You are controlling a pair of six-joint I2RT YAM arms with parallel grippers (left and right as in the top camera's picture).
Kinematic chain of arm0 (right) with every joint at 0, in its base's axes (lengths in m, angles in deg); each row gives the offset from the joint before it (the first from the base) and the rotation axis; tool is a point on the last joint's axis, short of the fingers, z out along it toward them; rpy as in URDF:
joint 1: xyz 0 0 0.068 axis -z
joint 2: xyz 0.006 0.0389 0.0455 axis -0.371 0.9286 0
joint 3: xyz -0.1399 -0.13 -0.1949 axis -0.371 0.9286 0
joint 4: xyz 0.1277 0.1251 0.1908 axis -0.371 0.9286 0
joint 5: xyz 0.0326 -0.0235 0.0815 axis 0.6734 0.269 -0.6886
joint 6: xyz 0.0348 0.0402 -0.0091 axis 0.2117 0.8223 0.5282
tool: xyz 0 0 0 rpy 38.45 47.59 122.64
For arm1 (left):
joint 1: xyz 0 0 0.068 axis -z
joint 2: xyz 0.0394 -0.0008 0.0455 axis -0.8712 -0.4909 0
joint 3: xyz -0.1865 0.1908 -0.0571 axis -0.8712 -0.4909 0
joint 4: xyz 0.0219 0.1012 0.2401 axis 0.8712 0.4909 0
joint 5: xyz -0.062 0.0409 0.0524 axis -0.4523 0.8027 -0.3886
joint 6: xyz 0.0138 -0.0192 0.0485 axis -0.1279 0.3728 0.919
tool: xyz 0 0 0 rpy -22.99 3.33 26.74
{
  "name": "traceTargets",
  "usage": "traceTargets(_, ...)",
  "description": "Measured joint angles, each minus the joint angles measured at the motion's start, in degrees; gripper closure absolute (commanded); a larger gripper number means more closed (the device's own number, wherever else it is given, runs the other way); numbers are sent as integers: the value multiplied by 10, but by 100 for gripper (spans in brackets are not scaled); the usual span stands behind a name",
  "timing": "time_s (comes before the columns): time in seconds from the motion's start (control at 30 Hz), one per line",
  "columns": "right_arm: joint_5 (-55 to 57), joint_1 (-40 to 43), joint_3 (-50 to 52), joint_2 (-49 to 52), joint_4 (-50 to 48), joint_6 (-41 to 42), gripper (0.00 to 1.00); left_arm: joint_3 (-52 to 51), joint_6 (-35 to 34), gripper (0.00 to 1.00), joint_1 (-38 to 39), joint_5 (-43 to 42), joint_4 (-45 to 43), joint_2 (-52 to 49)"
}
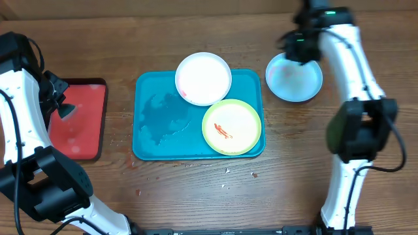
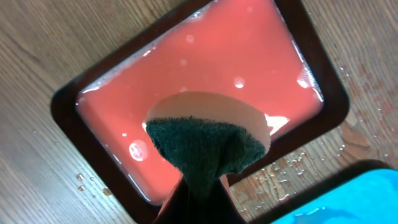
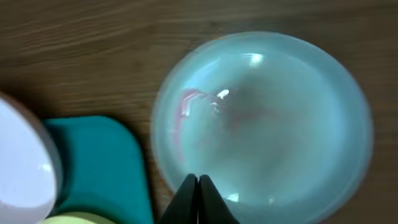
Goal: Clean dirty plates on tray and stack at the side
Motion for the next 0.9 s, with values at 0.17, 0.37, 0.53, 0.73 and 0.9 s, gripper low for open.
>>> traceTargets(0.17, -131, 66, 26, 0, -1, -25, 59, 0, 0, 96, 0, -17, -2, 0)
traceTargets(0.37, -220, 17, 80, -1, -102, -78, 40, 0, 0, 96, 0, -22, -2, 0)
traceTargets(0.53, -202, -89, 151, -1, -243, -90, 39, 0, 0, 96, 3, -23, -2, 0)
traceTargets(0.73, -64, -212, 212, -1, -354, -57, 39, 0, 0, 96, 3, -23, -2, 0)
traceTargets(0.9, 43, -255, 223, -1, -378, -37, 37, 0, 1, 96, 3, -23, -2, 0)
